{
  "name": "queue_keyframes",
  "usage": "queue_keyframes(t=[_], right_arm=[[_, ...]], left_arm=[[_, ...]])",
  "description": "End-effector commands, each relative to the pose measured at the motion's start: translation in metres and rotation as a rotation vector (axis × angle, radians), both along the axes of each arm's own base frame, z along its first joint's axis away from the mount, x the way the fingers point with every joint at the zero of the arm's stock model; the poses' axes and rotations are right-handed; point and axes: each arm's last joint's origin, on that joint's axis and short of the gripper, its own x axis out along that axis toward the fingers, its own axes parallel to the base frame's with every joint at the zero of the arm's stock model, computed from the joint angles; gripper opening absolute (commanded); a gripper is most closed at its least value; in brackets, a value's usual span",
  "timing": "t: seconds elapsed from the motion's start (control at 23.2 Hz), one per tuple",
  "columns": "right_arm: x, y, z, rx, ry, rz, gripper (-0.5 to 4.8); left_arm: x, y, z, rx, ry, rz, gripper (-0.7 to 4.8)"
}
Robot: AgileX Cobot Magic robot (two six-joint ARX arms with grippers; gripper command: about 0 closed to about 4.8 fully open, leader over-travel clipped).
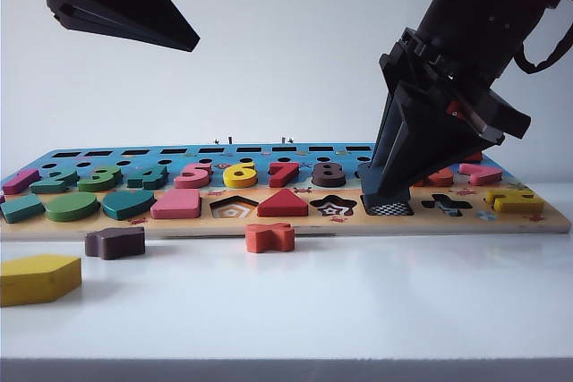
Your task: Insert the cube into the slot.
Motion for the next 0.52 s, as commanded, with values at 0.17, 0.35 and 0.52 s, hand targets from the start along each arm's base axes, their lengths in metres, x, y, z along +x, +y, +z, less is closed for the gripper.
queue_keyframes(t=[0.17, 0.35, 0.52], right_arm=[[-0.0009, -0.0002, 0.0002, 0.0, 0.009, 0.007, 0.79], [-0.0018, -0.0002, -0.0005, 0.006, 0.026, 0.018, 0.79], [-0.0012, 0.0002, -0.0021, 0.001, 0.031, 0.018, 0.79]], left_arm=[[0.0001, 0.0002, 0.0027, -0.006, -0.015, -0.001, 0.17], [0.0001, 0.0002, 0.0027, -0.006, -0.015, -0.001, 0.17], [0.0001, 0.0002, 0.0027, -0.006, -0.015, -0.001, 0.17]])
